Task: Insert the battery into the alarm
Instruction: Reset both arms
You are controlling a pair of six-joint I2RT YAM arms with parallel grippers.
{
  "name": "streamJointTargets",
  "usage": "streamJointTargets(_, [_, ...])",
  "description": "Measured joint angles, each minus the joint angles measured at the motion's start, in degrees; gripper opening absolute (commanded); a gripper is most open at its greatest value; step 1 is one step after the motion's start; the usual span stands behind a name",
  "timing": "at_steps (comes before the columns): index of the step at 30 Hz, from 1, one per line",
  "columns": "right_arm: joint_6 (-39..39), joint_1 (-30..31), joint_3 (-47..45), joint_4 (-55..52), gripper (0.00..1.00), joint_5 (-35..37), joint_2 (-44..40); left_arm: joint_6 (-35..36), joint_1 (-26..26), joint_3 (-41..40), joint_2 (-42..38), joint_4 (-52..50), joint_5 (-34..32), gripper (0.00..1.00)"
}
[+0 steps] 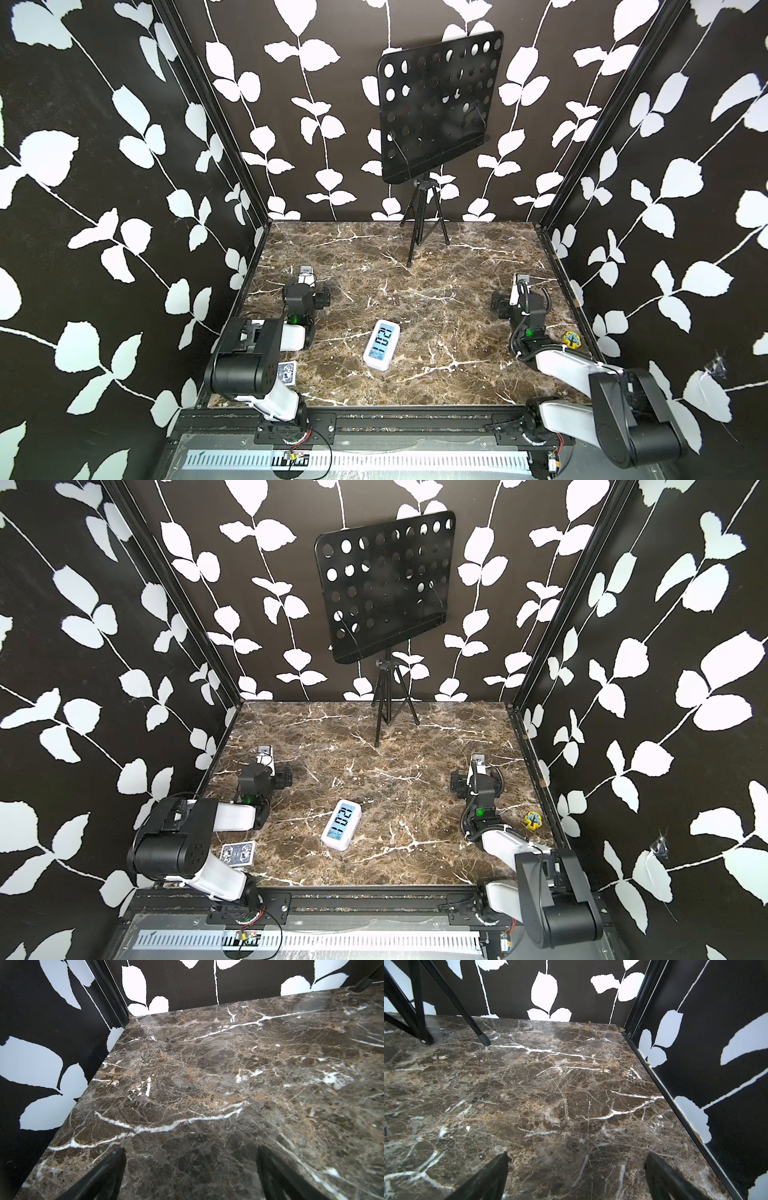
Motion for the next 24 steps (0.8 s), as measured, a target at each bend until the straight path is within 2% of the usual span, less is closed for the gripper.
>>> streamJointTargets(9, [-3.06,-4.15,3.74,7.80,0.99,-6.16,15.87,0.07,0.00,0.00,0.00,0.20,0.04,0.99])
streamJointTargets(24, [-1.77,-5.46,4.68,8.20,0.99,-6.29,16.48,0.15,0.00,0.00,0.00,0.20,0.04,0.99])
